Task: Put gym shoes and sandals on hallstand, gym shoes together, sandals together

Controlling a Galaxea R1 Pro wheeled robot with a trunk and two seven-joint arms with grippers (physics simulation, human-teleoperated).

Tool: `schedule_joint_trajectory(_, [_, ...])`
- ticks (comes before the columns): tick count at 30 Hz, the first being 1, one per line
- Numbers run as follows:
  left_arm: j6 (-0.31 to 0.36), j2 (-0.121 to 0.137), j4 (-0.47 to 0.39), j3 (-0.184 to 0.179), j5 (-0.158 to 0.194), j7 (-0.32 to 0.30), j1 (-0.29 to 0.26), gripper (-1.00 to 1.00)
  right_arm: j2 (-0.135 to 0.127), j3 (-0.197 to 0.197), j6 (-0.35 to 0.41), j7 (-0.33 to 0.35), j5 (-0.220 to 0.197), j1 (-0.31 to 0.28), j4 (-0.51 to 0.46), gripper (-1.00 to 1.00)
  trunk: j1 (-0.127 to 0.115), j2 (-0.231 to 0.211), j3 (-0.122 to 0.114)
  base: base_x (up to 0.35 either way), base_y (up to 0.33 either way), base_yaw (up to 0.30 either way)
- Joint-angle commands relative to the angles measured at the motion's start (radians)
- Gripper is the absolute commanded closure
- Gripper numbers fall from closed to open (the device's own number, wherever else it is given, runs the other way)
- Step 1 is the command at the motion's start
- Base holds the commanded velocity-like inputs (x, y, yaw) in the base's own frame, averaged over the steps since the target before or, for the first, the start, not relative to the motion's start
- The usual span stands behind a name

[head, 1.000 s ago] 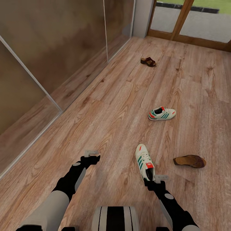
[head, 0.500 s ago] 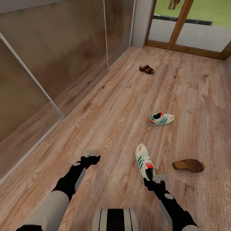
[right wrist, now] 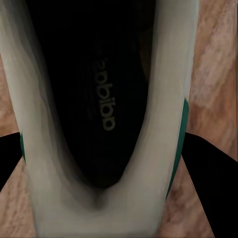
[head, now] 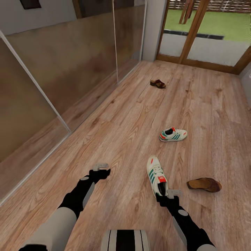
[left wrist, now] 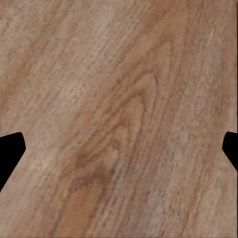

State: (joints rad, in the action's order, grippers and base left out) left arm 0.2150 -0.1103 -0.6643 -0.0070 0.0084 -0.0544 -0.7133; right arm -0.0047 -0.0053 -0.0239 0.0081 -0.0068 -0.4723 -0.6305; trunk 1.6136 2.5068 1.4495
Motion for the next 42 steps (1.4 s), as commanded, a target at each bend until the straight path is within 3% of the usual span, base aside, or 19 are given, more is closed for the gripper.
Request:
schedule_joint_trajectory(1, [0.006, -0.001, -0.002, 0.0, 0.001, -0.003, 0.0, -1.0, 0.0, -0.001, 0.0, 0.0, -0.001, 0.0, -0.003, 1.0, -0.001, 0.0, -0.003, 0.0, 0.0, 0.0])
schedule_joint_trajectory(4, [0.006, -0.003, -0.001, 0.001, 0.001, -0.006, 0.001, -1.0, 0.001, -0.001, 0.062, 0.0, -0.002, 0.0, -0.052, 1.0, -0.002, -0.001, -0.015, 0.0, 0.0, 0.0])
schedule_joint_trajectory(7, [0.006, -0.003, 0.0, 0.002, 0.002, -0.012, 0.001, -1.0, 0.002, 0.0, 0.187, -0.001, -0.001, 0.002, -0.119, 1.0, -0.003, -0.001, -0.029, 0.0, 0.0, 0.0])
schedule_joint_trajectory(10, [0.006, -0.003, 0.001, 0.002, 0.002, -0.013, 0.001, -1.0, 0.003, 0.0, 0.221, -0.002, -0.001, 0.003, -0.135, 1.0, -0.005, -0.002, -0.045, 0.0, 0.0, 0.0])
schedule_joint_trajectory(30, [0.007, -0.003, 0.0, 0.001, 0.002, -0.014, 0.001, -1.0, 0.002, 0.001, 0.245, -0.004, 0.0, 0.009, -0.144, 1.0, -0.014, -0.007, -0.155, 0.0, 0.0, 0.0])
schedule_joint_trajectory(42, [0.007, -0.003, 0.0, 0.002, 0.002, -0.015, 0.002, -1.0, 0.002, 0.001, 0.245, -0.002, -0.001, 0.009, -0.144, 1.0, -0.06, -0.091, -0.212, 0.0, 0.0, 0.0])
